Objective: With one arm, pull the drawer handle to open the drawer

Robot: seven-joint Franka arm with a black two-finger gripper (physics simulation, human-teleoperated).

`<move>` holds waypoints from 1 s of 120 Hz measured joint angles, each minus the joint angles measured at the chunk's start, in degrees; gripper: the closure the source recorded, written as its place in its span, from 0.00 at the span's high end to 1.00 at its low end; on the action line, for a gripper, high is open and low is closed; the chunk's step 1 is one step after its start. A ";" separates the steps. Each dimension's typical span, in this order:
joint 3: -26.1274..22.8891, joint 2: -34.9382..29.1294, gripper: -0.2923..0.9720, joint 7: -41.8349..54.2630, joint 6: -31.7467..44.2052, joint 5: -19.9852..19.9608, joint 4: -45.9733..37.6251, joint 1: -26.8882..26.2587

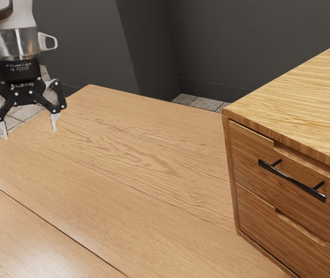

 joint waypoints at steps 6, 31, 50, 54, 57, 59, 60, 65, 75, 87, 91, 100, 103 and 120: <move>-0.05 -1.08 0.77 -3.76 1.65 0.49 -0.01 -0.70; 1.42 -16.88 0.77 -16.49 10.33 2.55 -4.76 -26.39; 5.39 -28.57 0.77 -23.47 28.26 -0.38 -27.22 -42.14; 5.36 -28.95 0.77 -24.63 31.97 -1.30 -28.48 -42.42; 5.32 -28.64 0.77 -25.46 34.57 -1.80 -28.94 -42.53; 5.30 -28.01 0.77 -25.99 36.29 -2.08 -29.07 -42.56; 5.29 -27.64 0.77 -26.25 37.14 -2.21 -29.11 -42.57; 5.29 -25.56 0.77 -27.48 41.12 -2.72 -28.91 -42.53; 5.32 -23.57 0.77 -29.69 47.13 -3.62 -28.68 -41.86; 5.22 -22.55 0.77 -31.99 51.76 -4.27 -28.80 -41.71; 4.72 -22.29 0.77 -32.68 52.86 -4.67 -28.93 -41.68; 2.61 -21.99 0.77 -34.13 54.77 -5.60 -29.45 -41.05; 1.72 -21.96 0.77 -34.58 55.26 -5.88 -29.62 -40.55; -7.80 -22.02 0.77 -36.74 57.17 -8.37 -30.01 -31.83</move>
